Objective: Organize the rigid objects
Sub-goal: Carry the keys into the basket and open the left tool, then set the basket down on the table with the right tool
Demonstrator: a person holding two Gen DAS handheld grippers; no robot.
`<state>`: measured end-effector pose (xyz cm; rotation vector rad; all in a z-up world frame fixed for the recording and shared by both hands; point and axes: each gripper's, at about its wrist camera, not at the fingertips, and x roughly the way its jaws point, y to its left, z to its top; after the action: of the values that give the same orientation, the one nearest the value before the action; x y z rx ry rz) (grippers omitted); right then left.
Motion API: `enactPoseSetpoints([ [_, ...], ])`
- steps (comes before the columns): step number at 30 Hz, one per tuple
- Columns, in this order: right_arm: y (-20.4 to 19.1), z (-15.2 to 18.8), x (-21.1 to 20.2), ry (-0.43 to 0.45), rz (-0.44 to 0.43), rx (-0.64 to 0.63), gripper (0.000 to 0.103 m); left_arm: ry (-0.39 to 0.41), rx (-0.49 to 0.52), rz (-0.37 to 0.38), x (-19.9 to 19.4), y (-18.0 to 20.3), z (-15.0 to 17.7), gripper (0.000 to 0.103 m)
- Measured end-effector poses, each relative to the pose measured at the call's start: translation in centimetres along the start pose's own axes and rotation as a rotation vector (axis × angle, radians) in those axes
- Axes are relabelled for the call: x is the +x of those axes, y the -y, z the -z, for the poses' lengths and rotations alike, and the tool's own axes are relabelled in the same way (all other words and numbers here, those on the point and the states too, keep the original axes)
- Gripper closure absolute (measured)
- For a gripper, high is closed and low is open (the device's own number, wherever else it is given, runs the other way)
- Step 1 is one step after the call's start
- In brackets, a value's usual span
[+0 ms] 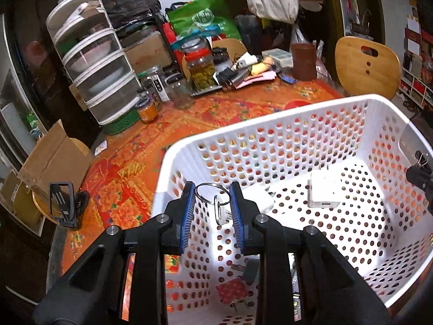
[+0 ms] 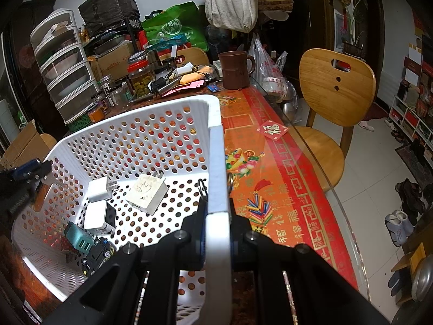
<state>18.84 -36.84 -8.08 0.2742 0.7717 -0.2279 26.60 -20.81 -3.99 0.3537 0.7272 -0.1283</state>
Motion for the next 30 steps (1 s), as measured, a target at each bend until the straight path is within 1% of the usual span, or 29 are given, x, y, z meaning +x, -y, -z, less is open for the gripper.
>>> enactPoseSetpoints([
  [4,0.0,0.0,0.0,0.0,0.0,0.001,0.093,-0.012,0.002,0.014,0.4,0.1,0.4,0.078],
  [5,0.1,0.0,0.0,0.0,0.0,0.001,0.093,-0.019,0.003,0.025,0.5,0.1,0.4,0.077],
  [6,0.0,0.0,0.0,-0.001,0.001,0.0,0.093,-0.024,0.001,0.039,0.6,0.0,0.5,0.068],
  [7,0.0,0.0,0.0,-0.001,0.002,0.0,0.093,-0.018,-0.002,0.049,0.4,-0.1,0.5,0.061],
  [9,0.0,0.1,0.1,-0.001,0.002,0.0,0.093,0.012,0.001,0.045,-0.3,-0.1,0.5,0.027],
  [10,0.0,0.1,0.1,-0.001,0.002,0.0,0.093,0.028,0.007,0.038,-0.6,0.0,0.5,0.021],
  [11,0.0,0.1,0.2,-0.002,0.003,0.0,0.093,0.043,0.013,0.027,-0.9,0.1,0.6,0.018],
  [12,-0.1,0.1,0.1,-0.002,0.003,-0.001,0.093,0.044,0.015,0.025,-1.1,0.0,0.5,0.018],
  [14,-0.1,0.1,0.2,-0.001,0.003,-0.002,0.093,0.037,0.016,0.052,-1.3,-0.2,0.6,0.018],
  [16,-0.1,0.1,0.2,-0.003,0.004,-0.003,0.093,0.034,0.02,0.055,-1.4,-0.3,0.9,0.018],
  [17,0.0,0.1,0.2,-0.003,0.004,-0.004,0.093,0.036,0.022,0.057,-1.4,-0.4,1.0,0.015],
  [20,-0.4,0.2,0.3,-0.006,0.013,-0.023,0.092,0.058,0.008,0.078,-2.1,-1.0,1.8,0.002],
  [21,-0.7,0.2,0.3,-0.011,0.02,-0.043,0.091,0.073,0.002,0.085,-2.4,-1.2,2.0,0.001],
  [22,-0.7,0.2,0.4,-0.023,0.017,-0.054,0.086,0.084,-0.002,0.092,-2.8,-1.3,2.3,0.001],
  [23,-0.8,0.2,0.5,-0.033,0.009,-0.053,0.071,0.099,-0.01,0.114,-3.3,-1.7,2.6,0.001],
  [24,-0.8,0.2,0.5,-0.04,0.01,-0.055,0.047,0.107,-0.017,0.129,-3.7,-1.9,2.8,0.001],
  [26,-0.8,0.4,0.1,-0.032,0.038,-0.064,0.021,0.131,-0.034,0.15,-4.9,-2.8,3.6,0.001],
  [28,-0.7,0.6,-1.1,0.0,0.06,-0.06,0.021,0.143,-0.063,0.151,-6.3,-3.9,4.4,0.001],
  [30,-0.5,1.0,-3.4,0.062,0.062,-0.05,0.019,0.189,-0.083,0.142,-8.4,-5.2,5.5,0.001],
])
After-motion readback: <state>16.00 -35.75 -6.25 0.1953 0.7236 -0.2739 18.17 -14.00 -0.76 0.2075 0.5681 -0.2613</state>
